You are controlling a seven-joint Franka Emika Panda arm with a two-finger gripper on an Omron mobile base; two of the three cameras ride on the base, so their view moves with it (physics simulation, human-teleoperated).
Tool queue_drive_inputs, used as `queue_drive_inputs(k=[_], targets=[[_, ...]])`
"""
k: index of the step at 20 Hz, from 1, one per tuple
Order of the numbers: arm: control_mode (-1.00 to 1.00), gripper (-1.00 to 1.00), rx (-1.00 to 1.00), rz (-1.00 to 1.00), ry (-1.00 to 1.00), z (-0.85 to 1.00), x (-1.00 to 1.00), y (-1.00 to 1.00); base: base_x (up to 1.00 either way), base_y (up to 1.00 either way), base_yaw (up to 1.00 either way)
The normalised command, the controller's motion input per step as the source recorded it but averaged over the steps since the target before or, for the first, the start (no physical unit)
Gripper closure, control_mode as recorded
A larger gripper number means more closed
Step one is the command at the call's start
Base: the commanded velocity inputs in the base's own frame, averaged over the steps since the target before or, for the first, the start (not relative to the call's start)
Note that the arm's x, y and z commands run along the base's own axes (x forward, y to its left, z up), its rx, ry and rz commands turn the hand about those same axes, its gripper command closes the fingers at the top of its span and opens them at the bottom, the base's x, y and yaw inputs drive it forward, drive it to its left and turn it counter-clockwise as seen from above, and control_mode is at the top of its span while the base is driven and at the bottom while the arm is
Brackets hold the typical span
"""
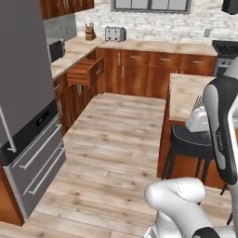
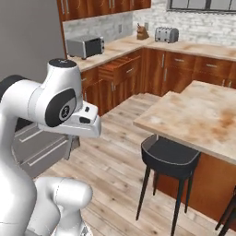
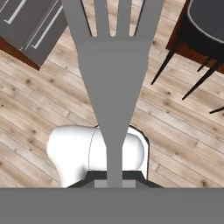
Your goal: Pick up the metallic utensils from the counter and place them in the open drawer. Make sure not to pick up any wooden utensils.
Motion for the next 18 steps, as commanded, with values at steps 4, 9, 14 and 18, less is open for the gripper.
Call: queue_drive_inputs(k=[4, 9, 14, 18], targets=[[1.00, 1.00, 0.00, 0.00, 0.00, 0.00, 0.00, 0.00, 1.00, 1.00, -0.23], [1.00, 1.00, 0.00, 0.00, 0.00, 0.00, 0.00, 0.00, 1.00, 1.00, -0.15], [1.00, 1.00, 0.00, 0.00, 0.00, 0.00, 0.00, 0.00, 1.00, 0.71, 0.00], [1.00, 1.00, 0.00, 0.00, 0.00, 0.00, 0.00, 0.00, 1.00, 0.24, 0.14]])
